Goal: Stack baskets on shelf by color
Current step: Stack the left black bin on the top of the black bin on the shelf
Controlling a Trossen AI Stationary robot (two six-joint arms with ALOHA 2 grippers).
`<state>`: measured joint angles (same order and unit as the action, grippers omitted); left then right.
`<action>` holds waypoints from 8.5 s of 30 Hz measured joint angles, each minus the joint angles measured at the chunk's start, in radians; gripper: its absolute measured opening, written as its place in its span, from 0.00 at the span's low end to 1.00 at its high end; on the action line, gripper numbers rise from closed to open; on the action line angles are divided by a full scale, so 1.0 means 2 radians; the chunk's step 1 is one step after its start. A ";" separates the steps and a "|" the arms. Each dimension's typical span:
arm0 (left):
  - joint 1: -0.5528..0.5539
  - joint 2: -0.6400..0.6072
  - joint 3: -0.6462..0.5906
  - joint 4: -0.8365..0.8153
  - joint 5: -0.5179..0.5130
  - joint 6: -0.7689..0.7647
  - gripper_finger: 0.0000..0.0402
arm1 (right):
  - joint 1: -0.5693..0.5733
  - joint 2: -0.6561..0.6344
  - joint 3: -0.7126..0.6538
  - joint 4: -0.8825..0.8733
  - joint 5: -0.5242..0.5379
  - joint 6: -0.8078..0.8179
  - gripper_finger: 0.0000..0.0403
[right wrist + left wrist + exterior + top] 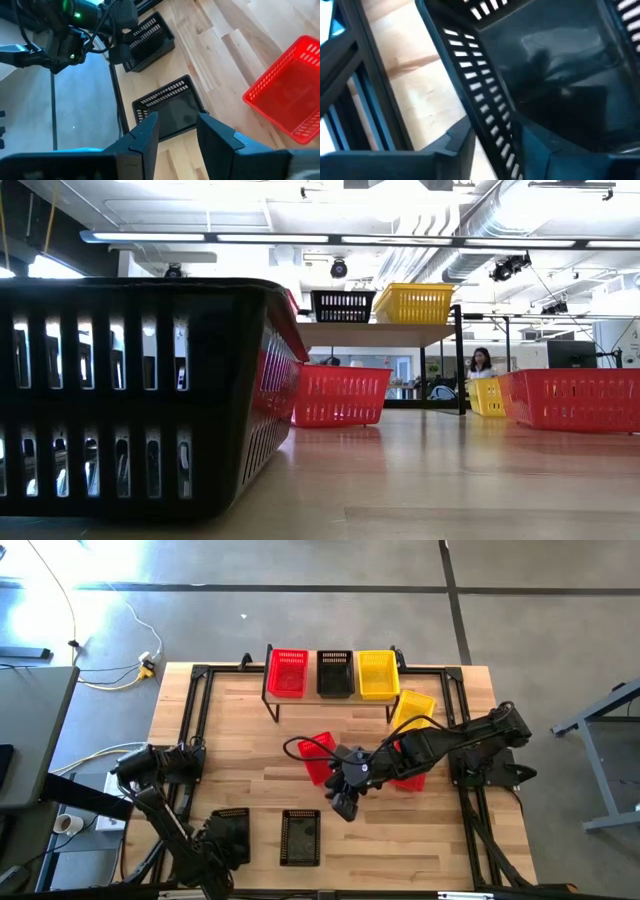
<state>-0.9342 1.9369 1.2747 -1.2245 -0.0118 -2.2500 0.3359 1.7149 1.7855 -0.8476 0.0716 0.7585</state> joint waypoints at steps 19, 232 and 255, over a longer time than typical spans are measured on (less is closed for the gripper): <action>0.017 -0.086 0.000 -0.027 -0.071 0.008 0.01 | 0.034 0.000 0.000 0.025 -0.009 -0.045 0.29; 0.596 -0.381 0.045 0.065 -0.209 0.861 0.35 | -0.323 -0.036 -0.126 0.057 0.042 -0.646 0.00; 0.596 -0.381 0.045 0.065 -0.209 0.854 0.35 | -0.327 -0.036 -0.105 0.062 0.057 -0.617 0.24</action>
<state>0.2569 1.1751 1.3650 -1.0945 -0.4297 -0.5416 -0.3183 1.6432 1.5756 -0.7231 0.1853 -0.4749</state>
